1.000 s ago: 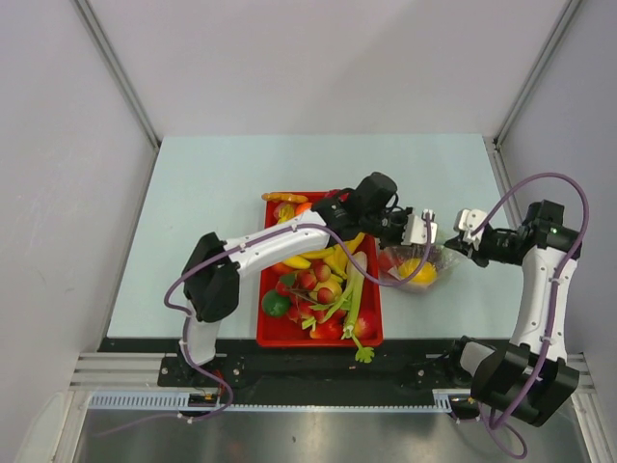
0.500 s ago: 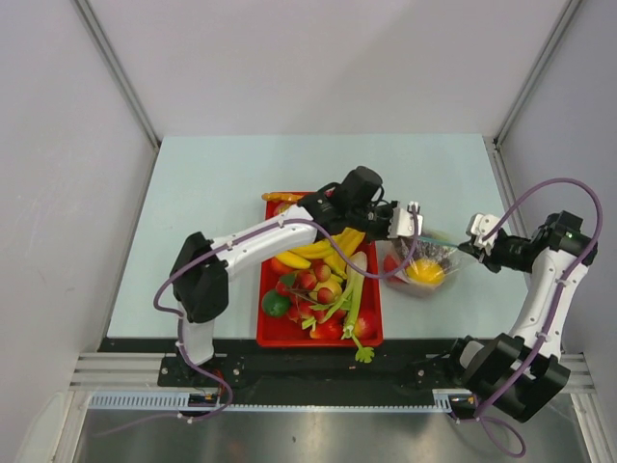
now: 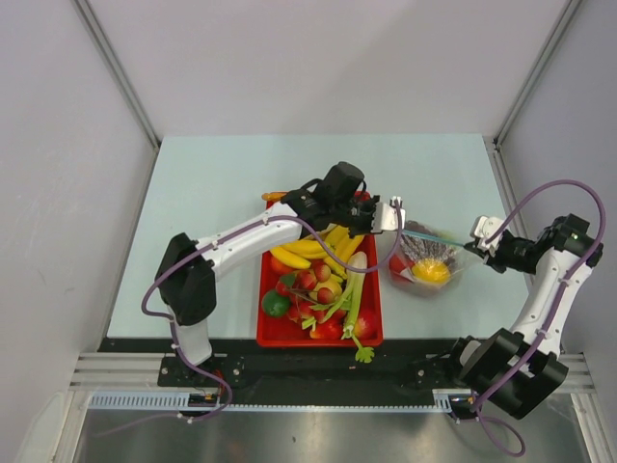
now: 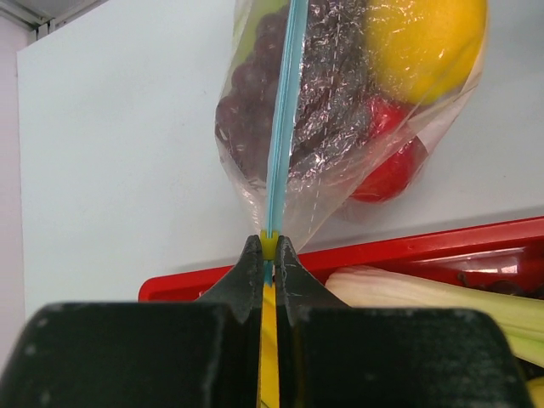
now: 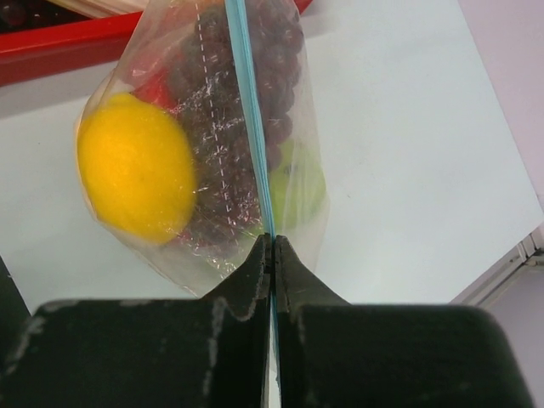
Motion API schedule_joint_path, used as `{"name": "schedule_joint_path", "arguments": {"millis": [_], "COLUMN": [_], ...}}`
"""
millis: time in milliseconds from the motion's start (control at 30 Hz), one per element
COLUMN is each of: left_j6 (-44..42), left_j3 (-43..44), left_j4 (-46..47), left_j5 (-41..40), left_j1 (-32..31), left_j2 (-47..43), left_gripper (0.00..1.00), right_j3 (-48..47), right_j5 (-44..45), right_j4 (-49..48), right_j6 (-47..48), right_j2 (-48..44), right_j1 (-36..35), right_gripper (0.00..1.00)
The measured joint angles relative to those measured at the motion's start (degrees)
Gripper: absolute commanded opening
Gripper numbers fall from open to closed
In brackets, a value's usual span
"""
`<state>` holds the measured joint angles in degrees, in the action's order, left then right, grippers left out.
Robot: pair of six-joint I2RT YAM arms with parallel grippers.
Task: Place the food in the zip-top bag and seal the zipper
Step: Zip the zipper food storage bag at the center of the board.
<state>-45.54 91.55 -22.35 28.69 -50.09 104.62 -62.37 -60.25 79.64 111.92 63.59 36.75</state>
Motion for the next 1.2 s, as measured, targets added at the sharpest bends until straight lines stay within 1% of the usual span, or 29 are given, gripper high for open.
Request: {"name": "schedule_joint_path", "arguments": {"millis": [33, 67, 100, 167, 233, 367, 467, 567, 600, 733, 867, 933, 967, 1133, 1200], "left_j6": [0.1, 0.3, 0.4, 0.6, 0.9, 1.2, 1.7, 2.1, 2.1, 2.3, 2.6, 2.7, 2.7, 3.3, 3.5], "left_j3": [0.0, 0.0, 0.0, 0.1, 0.2, 0.4, 0.6, 0.8, 0.8, 0.8, 0.8, 0.8, 0.8, 0.8, 0.8], "left_j4": [0.1, 0.2, -0.1, -0.5, -0.6, -0.6, -0.7, -0.7, -0.8, -0.8, -0.7, -0.7, -0.7, -0.6, -0.6], "left_j5": [0.0, -0.1, -0.3, -0.5, -0.5, -0.7, -1.1, -1.3, -1.4, -1.4, -1.5, -1.5, -1.5, -1.6, -1.6], "left_j1": [0.0, 0.0, 0.1, 0.4, 0.4, 0.3, 0.2, 0.1, 0.1, 0.1, 0.1, 0.1, 0.1, 0.1, 0.1], "left_j2": [0.0, 0.0, 0.0, 0.0, 0.0, 0.0, 0.0, 0.0, 0.0, 0.0, -0.1, -0.1, -0.1, -0.1, -0.1], "left_gripper": [0.0, 0.0, 0.0, 0.0, 0.0, 0.0, 0.0, 0.0, 0.0, 0.0, 0.0, 0.0, 0.0, 0.0, 0.0], "right_j3": [0.0, 0.0, 0.0, 0.0, 0.0, 0.0, 0.0, 0.0, 0.0, 0.0, 0.0, 0.0, 0.0, 0.3, 1.0], "right_j5": [0.0, 0.1, 0.6, 1.0, 1.1, 1.2, 1.7, 2.4, 2.6, 4.2, 6.7, 8.4, 9.3, 12.1, 13.1], "right_j4": [0.0, -0.1, -0.4, -1.3, -2.2, -6.7, -10.0, -11.1, -11.1, -10.4, -11.5, -12.5, -12.9, -14.3, -15.3], "right_j6": [0.0, 0.2, -0.4, -2.2, -5.9, -15.0, -20.6, -23.3, -23.8, -24.6, -27.1, -28.0, -28.4, -30.1, -30.6], "right_j2": [0.0, -0.1, -0.3, -1.2, -2.6, -5.4, -5.4, -4.9, -4.9, -4.5, -1.8, 0.0, 0.9, 2.1, 1.7], "right_j1": [-0.1, -0.5, -1.3, -3.3, -6.8, -14.1, -19.4, -22.6, -23.4, -25.9, -27.4, -27.9, -28.2, -30.0, -30.8], "right_gripper": [0.34, 0.42, 0.56, 0.61, 0.65, 0.65, 0.62, 0.57, 0.55, 0.52, 0.49, 0.45, 0.42, 0.4, 0.36]}}
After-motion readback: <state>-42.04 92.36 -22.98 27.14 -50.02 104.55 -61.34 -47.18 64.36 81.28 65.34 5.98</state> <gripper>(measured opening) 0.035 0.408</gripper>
